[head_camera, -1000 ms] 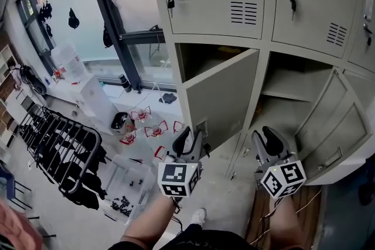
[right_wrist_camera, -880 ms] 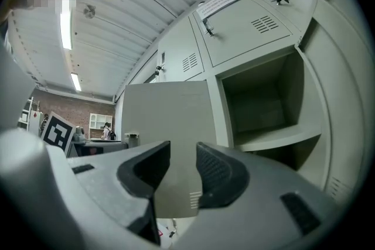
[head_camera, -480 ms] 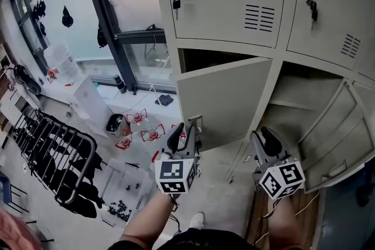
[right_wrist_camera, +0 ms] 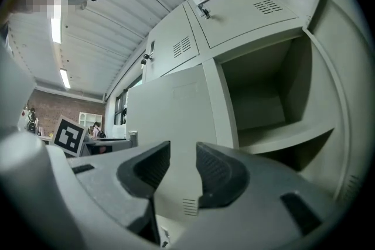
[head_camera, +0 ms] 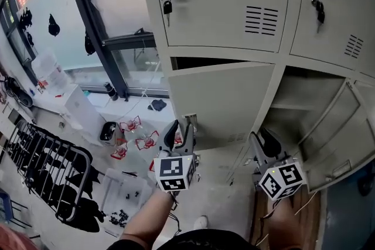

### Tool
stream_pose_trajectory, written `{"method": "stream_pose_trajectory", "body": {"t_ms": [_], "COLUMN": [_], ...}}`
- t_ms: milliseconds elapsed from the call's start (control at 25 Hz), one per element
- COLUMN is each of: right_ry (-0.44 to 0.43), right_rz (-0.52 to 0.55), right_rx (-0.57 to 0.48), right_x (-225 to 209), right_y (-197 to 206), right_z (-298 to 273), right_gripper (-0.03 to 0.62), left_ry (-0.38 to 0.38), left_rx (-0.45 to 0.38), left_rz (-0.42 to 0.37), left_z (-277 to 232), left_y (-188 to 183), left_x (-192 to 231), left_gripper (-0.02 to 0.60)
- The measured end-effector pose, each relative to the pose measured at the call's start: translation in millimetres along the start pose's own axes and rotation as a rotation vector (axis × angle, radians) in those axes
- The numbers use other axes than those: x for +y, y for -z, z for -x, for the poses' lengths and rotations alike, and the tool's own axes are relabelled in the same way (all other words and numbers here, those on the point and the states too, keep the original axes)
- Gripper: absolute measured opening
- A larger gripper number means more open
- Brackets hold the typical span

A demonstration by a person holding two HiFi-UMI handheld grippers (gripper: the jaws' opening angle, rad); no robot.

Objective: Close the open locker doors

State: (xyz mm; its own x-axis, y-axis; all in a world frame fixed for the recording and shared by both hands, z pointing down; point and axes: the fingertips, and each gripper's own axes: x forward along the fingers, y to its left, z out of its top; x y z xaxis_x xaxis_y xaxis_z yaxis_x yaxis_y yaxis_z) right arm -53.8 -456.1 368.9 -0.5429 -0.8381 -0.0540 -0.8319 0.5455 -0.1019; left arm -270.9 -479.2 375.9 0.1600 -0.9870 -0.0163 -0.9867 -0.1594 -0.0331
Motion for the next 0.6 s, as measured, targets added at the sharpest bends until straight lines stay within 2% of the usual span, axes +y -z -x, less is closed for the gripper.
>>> {"method": "stream_pose_trajectory", "body": {"t_ms": [280,600], "right_ry": [0.043,0.064], "right_rz": [-0.001,0.006], "right_rx": [-0.002,-0.004], "right_x": [-7.8,-7.5], "right_y": [0.8,-0.6], "right_z": [-13.8,-25.9], "right_gripper": [0.126,0.126], "left_ry": [0.033,0.036], "left_rx": [-0.005,-0.013], "left_rz": [0.002,-0.034], "left_z": [-26.2,-46.8], "left_y": [0.4,0.9], "left_x": [7.2,10.4], "left_gripper": [0.149,0.161]}}
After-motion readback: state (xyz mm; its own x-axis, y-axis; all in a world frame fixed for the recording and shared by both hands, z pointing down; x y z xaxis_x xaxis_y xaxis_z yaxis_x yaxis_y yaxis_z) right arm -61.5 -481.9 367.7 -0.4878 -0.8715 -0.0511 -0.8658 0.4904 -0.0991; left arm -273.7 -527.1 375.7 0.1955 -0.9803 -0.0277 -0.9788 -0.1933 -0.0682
